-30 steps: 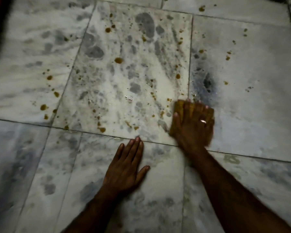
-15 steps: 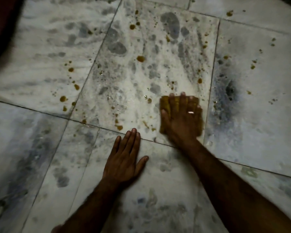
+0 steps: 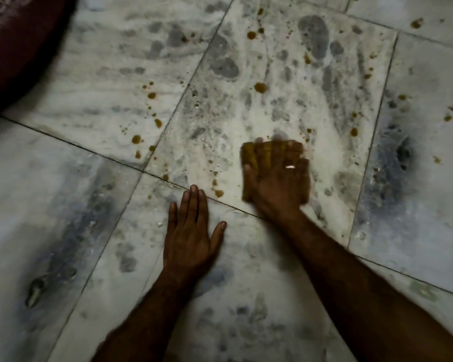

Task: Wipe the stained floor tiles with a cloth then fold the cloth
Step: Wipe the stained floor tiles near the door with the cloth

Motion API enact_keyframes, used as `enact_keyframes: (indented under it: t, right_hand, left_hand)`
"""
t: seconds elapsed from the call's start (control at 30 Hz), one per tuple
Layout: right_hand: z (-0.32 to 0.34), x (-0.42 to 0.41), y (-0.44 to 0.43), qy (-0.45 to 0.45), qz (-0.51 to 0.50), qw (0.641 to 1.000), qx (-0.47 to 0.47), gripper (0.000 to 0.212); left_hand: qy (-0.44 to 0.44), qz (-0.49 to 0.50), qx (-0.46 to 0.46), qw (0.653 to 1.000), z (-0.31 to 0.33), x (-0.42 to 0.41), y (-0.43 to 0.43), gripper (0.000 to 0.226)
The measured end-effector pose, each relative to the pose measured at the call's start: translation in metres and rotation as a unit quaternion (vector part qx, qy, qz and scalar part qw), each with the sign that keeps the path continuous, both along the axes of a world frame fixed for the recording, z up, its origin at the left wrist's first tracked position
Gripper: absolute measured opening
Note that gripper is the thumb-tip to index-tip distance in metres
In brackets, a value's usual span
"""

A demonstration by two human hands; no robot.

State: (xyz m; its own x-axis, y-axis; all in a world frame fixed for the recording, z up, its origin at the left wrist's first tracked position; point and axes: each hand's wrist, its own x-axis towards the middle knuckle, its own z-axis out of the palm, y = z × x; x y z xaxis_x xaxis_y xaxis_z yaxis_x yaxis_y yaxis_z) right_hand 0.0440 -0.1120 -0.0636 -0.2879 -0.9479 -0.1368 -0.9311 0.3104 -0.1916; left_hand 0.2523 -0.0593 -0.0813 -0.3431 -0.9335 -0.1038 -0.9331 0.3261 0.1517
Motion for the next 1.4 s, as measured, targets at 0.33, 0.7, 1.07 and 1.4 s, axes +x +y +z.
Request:
enact_keyframes:
  t: [0.33, 0.7, 1.07, 1.4]
  right_hand:
    - [0.001, -0.011, 0.024, 0.037, 0.019, 0.999, 0.028, 0.072]
    - [0.001, 0.041, 0.035, 0.055, 0.216, 0.975, 0.024, 0.069]
    - [-0.003, 0.142, -0.022, 0.011, 0.293, 0.955, -0.034, 0.063]
    - [-0.001, 0.161, -0.121, 0.006, 0.181, 0.983, 0.013, 0.069]
  left_hand:
    - [-0.01, 0.07, -0.002, 0.997, -0.001, 0.065, -0.029, 0.081]
    - [-0.016, 0.099, -0.013, 0.995, -0.006, 0.1, -0.051, 0.075]
    - [-0.021, 0.121, -0.025, 0.992, -0.004, 0.128, -0.108, 0.071]
    - [0.007, 0.177, -0.041, 0.983, -0.006, 0.151, -0.131, 0.075]
